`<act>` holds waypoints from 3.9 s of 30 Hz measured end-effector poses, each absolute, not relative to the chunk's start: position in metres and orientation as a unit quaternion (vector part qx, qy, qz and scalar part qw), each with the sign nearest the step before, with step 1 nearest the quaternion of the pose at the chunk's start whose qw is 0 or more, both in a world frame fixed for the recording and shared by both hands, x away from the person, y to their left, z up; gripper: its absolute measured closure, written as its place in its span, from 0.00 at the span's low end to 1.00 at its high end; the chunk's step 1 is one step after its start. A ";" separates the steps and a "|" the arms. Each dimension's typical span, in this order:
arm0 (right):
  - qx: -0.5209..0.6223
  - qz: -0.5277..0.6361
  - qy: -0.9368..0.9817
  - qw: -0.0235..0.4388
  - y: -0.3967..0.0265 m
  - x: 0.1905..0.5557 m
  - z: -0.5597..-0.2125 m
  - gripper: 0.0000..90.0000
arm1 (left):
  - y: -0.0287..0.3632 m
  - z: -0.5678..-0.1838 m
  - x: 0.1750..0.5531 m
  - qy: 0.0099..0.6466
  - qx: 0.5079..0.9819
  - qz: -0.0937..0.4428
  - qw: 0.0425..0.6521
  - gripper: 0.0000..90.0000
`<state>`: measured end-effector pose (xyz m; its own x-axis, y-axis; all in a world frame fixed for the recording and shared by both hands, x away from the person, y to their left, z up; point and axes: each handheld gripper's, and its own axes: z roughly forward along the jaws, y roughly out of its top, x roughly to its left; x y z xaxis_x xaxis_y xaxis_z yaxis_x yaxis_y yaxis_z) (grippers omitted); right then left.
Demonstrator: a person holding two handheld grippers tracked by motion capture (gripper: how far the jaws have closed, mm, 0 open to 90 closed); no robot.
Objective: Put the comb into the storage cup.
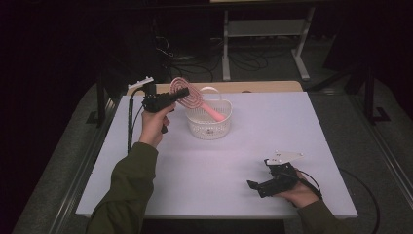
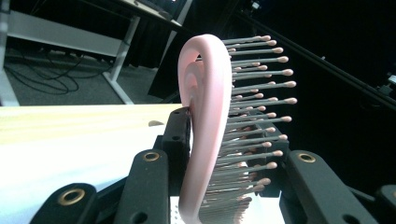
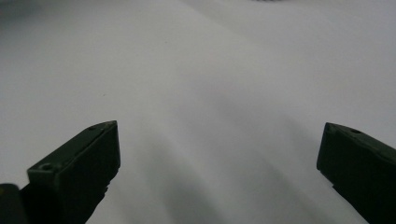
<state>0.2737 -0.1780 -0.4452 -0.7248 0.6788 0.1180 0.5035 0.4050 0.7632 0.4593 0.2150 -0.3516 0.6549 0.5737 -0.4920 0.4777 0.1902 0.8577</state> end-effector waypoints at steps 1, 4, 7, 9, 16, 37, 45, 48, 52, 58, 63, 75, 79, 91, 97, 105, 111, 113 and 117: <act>0.356 0.414 0.831 0.106 -0.178 0.274 -0.445 0.00 | 0.214 -0.353 0.460 0.415 0.635 0.037 0.651 0.72; 0.355 0.413 0.832 0.106 -0.178 0.274 -0.445 0.00 | 0.211 -0.357 0.460 0.416 0.639 0.037 0.646 0.72; 0.356 0.413 0.831 0.106 -0.178 0.274 -0.445 0.00 | 0.207 -0.360 0.460 0.418 0.641 0.036 0.643 0.72; 0.356 0.414 0.831 0.106 -0.178 0.274 -0.445 0.00 | 0.205 -0.363 0.461 0.420 0.642 0.036 0.641 0.72; 0.355 0.414 0.831 0.106 -0.178 0.273 -0.445 0.00 | 0.199 -0.373 0.462 0.427 0.644 0.032 0.634 0.72; 0.353 0.416 0.831 0.106 -0.178 0.273 -0.445 0.00 | 0.200 -0.385 0.463 0.436 0.657 0.043 0.613 0.70; 0.353 0.415 0.832 0.104 -0.180 0.273 -0.446 0.00 | 0.203 -0.387 0.462 0.438 0.657 0.045 0.612 0.68; 0.354 0.417 0.831 0.105 -0.181 0.274 -0.447 0.00 | 0.204 -0.387 0.462 0.438 0.658 0.047 0.611 0.68; 0.352 0.416 0.832 0.104 -0.180 0.275 -0.446 0.00 | 0.204 -0.388 0.462 0.437 0.663 0.055 0.605 0.67; 0.349 0.416 0.834 0.102 -0.177 0.276 -0.446 0.00 | 0.207 -0.387 0.461 0.437 0.669 0.060 0.598 0.63; 0.349 0.414 0.834 0.102 -0.175 0.276 -0.446 0.00 | 0.212 -0.388 0.459 0.437 0.670 0.064 0.597 0.58; 0.350 0.412 0.835 0.105 -0.175 0.275 -0.445 0.00 | 0.223 -0.384 0.450 0.419 0.691 0.090 0.582 0.39; 0.350 0.411 0.835 0.105 -0.175 0.275 -0.446 0.00 | 0.227 -0.382 0.448 0.411 0.703 0.102 0.572 0.32; 0.350 0.410 0.835 0.105 -0.175 0.275 -0.446 0.00 | 0.231 -0.380 0.432 0.369 0.751 0.132 0.532 0.18; 0.351 0.410 0.835 0.106 -0.175 0.274 -0.446 0.00 | 0.235 -0.380 0.422 0.361 0.762 0.130 0.522 0.15; 0.351 0.410 0.835 0.106 -0.175 0.274 -0.446 0.00 | 0.240 -0.379 0.404 0.346 0.776 0.135 0.510 0.08; 0.351 0.409 0.835 0.106 -0.175 0.275 -0.446 0.00 | 0.240 -0.382 0.391 0.321 0.802 0.130 0.487 0.01; 0.352 0.409 0.835 0.106 -0.175 0.274 -0.446 0.00 | 0.240 -0.384 0.387 0.314 0.808 0.122 0.484 0.00; 0.352 0.409 0.835 0.107 -0.175 0.274 -0.446 0.00 | 0.241 -0.389 0.377 0.306 0.815 0.111 0.480 0.00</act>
<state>0.2745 -0.1753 -0.4460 -0.7296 0.6751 0.1092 0.5000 0.4176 0.7587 0.3774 0.2408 -0.3886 0.7881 0.6053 -0.1120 0.3916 -0.3525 0.8500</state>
